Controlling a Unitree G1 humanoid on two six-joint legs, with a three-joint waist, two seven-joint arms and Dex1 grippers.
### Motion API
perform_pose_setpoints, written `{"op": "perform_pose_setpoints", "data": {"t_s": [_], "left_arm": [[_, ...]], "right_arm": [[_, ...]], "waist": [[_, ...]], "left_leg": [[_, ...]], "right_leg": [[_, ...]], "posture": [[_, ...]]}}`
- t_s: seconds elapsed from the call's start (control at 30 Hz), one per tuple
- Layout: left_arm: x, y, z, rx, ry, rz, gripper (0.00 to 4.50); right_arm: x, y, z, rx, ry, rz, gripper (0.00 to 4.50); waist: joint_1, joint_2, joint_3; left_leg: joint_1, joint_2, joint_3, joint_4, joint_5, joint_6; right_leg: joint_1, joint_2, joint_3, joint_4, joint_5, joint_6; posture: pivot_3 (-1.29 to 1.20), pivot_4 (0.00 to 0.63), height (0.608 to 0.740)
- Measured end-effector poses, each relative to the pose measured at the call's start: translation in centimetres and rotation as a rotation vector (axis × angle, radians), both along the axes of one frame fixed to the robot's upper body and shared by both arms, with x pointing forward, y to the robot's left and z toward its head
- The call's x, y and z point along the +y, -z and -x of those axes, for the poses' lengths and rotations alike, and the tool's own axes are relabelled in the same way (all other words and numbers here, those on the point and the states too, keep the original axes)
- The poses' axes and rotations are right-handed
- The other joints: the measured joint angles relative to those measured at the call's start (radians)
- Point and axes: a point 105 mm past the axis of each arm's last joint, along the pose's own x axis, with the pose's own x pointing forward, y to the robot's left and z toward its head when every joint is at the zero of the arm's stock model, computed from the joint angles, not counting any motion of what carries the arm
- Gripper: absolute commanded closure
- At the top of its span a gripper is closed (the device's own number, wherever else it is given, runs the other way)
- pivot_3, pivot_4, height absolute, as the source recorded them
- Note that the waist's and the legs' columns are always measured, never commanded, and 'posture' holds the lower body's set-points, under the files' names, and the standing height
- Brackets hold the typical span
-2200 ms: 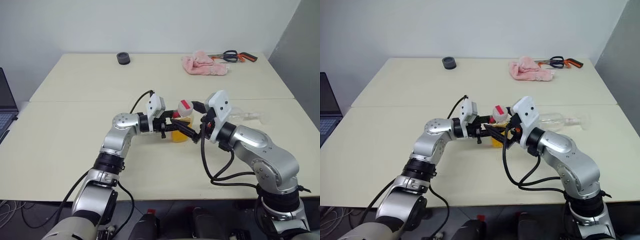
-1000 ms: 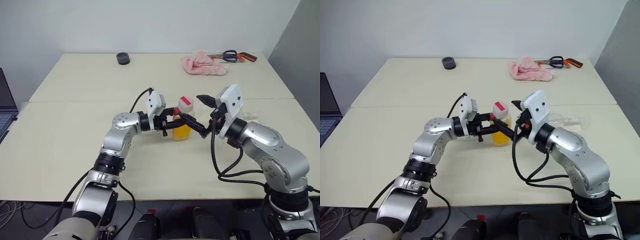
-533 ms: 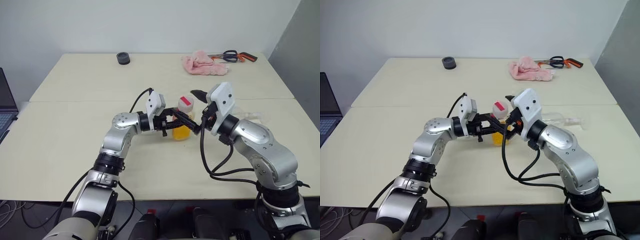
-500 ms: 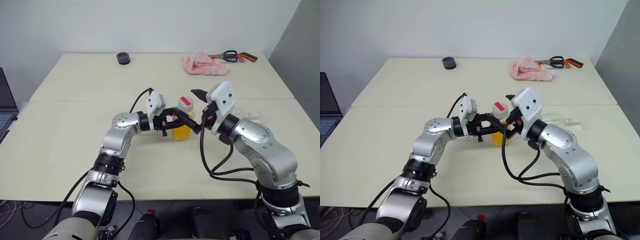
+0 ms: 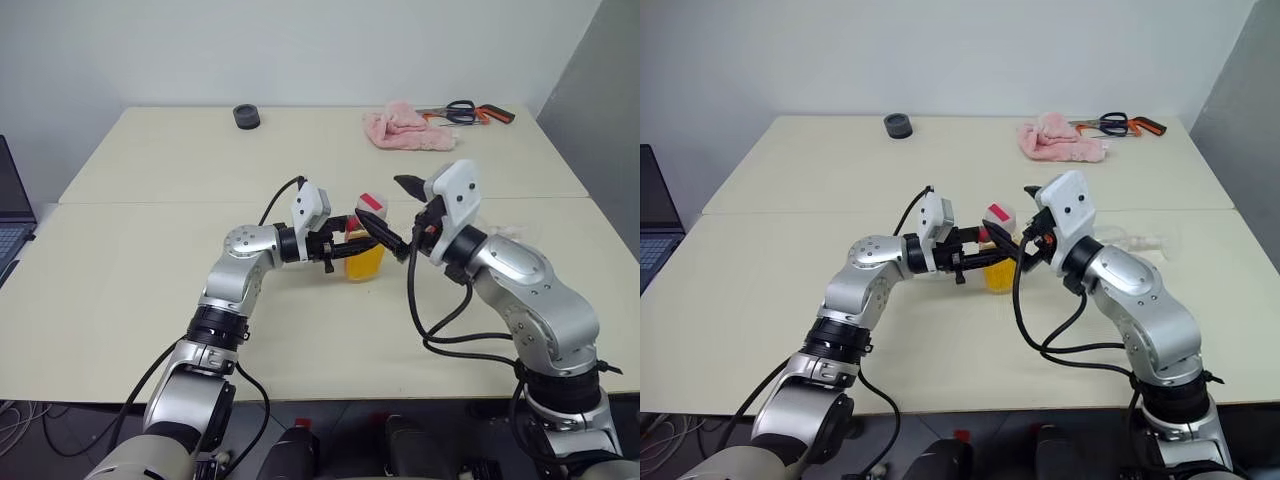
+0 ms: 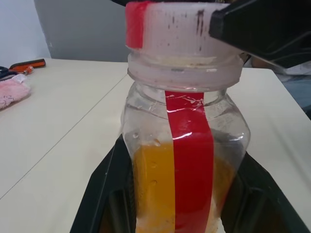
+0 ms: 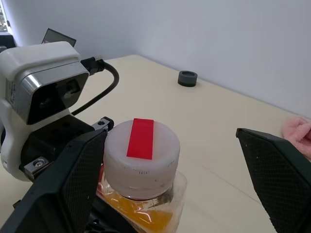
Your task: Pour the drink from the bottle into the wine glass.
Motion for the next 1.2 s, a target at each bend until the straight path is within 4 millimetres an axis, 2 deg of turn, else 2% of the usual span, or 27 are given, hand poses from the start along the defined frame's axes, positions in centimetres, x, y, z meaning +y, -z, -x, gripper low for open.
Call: {"op": "perform_pose_setpoints", "data": {"t_s": [0.9,1.03,1.2], "left_arm": [[0.0,0.0,0.0,0.002,0.001,-0.002,2.83],[0.1,0.0,0.0,0.002,0.0,-0.003,2.83],[0.1,0.0,0.0,0.002,0.001,-0.003,2.83]], "right_arm": [[-0.9,0.5,0.6,0.034,0.001,0.0,0.0],[-1.4,0.5,1.0,0.05,-0.016,-0.01,0.0],[-0.9,0.2,2.1,0.066,-0.087,-0.023,0.0]], "waist": [[0.0,0.0,0.0],[0.0,0.0,0.0],[0.0,0.0,0.0]], "left_leg": [[0.0,0.0,0.0,0.0,0.0,0.0],[0.0,0.0,0.0,0.0,0.0,0.0],[0.0,0.0,0.0,0.0,0.0,0.0]], "right_leg": [[0.0,0.0,0.0,0.0,0.0,0.0],[0.0,0.0,0.0,0.0,0.0,0.0],[0.0,0.0,0.0,0.0,0.0,0.0]], "posture": [[0.0,0.15,0.74],[0.0,0.15,0.74],[0.0,0.15,0.74]]}}
